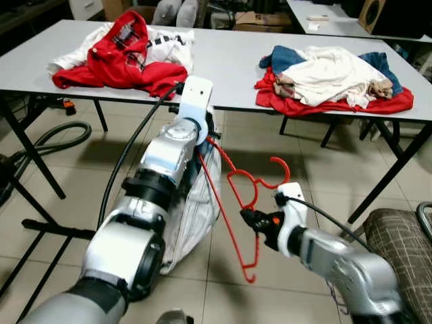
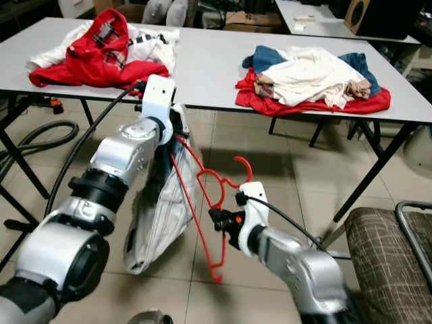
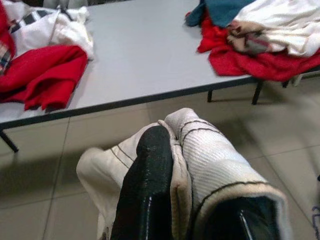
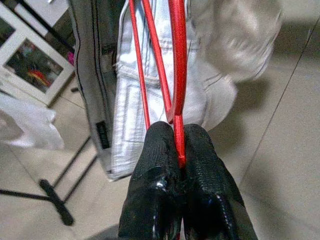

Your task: Hang hanger

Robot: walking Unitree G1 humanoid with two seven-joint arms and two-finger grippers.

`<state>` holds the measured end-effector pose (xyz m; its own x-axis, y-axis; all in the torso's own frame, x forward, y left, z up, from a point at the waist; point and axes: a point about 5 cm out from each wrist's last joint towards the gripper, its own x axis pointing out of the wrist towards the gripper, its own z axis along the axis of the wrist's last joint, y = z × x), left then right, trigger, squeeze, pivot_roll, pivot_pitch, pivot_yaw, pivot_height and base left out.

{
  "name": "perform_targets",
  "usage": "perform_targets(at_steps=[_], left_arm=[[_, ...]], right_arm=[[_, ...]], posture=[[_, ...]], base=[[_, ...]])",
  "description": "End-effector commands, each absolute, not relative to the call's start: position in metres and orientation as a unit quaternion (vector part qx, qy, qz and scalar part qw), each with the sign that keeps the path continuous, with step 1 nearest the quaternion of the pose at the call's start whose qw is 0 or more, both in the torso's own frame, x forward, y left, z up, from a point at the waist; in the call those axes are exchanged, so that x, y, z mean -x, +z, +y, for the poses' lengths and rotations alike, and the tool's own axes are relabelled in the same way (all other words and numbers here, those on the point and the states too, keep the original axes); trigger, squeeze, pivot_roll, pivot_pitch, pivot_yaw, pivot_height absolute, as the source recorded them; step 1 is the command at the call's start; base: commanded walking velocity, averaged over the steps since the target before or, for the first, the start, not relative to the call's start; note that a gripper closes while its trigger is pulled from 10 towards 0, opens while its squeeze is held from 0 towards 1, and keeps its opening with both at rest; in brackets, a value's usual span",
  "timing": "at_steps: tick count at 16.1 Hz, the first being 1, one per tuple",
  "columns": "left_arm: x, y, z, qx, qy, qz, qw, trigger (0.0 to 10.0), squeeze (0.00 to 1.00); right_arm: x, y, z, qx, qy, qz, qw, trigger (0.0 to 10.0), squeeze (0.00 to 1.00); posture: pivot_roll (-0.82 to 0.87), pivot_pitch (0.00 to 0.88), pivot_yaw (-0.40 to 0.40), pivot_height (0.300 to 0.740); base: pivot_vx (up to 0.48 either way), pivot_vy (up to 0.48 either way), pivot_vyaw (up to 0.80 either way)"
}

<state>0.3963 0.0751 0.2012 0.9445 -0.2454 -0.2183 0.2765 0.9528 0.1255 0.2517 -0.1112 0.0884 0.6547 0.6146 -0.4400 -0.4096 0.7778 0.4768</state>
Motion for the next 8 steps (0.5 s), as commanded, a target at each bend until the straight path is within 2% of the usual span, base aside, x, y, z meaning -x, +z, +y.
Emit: perform_targets(at_steps=[1,3,6,8], left_arm=[[-0.395,0.216,0.066,-0.084,-0.144,0.071,0.983,0.0,0.0],[-0.394,0.214,0.07,-0.092,-0.139,0.071,0.983,0.0,0.0],[-0.396,0.21,0.089,-0.111,-0.114,0.073,0.985,0.5,0.0],[-0.395,0.207,0.094,-0.118,-0.107,0.077,0.984,0.7,0.0]], right_arm=[[-0.254,0.084,-0.114,-0.195,0.271,0.317,0.887,10.0,0.0],[-0.25,0.078,-0.12,-0.209,0.244,0.332,0.887,10.0,0.0],[-0.246,0.075,-0.155,-0.267,0.143,0.311,0.901,10.0,0.0],[-0.243,0.077,-0.167,-0.299,0.111,0.304,0.898,10.0,0.0]], posture=[[0.05,0.0,0.002,0.74],[0.05,0.0,-0.003,0.74],[0.05,0.0,-0.011,0.74],[0.04,0.0,-0.01,0.74]], base=[[0.0,0.0,0.0],[0.0,0.0,0.0],[0.0,0.0,0.0],[0.0,0.0,0.0]])
